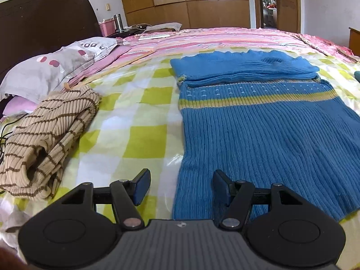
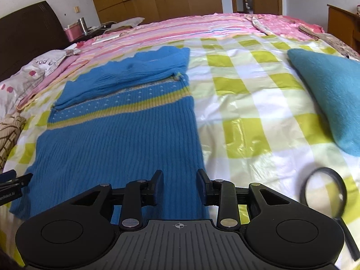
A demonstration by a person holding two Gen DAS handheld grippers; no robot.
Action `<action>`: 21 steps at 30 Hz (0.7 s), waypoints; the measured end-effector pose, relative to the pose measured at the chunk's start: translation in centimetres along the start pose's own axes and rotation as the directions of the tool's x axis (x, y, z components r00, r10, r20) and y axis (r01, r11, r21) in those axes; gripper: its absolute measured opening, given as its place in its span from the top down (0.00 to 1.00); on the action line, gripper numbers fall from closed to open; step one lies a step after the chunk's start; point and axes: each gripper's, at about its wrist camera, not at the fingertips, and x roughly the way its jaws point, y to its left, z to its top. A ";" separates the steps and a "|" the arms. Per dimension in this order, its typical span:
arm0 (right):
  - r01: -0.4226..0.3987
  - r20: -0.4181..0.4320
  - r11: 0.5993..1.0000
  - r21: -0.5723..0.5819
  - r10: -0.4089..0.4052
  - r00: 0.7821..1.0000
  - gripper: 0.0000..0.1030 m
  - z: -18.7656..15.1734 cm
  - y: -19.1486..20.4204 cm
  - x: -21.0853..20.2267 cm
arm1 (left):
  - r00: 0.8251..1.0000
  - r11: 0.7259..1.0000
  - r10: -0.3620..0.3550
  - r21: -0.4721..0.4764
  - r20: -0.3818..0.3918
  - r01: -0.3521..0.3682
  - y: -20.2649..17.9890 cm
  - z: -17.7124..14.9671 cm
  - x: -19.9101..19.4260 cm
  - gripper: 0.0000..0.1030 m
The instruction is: Fold small clothes
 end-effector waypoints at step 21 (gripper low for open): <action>-0.099 -0.072 0.991 0.084 0.105 0.992 0.71 -1.7 -0.8 -1.0 | 0.996 0.992 -0.061 -0.113 -0.069 0.053 1.1 -0.6 -0.9 0.55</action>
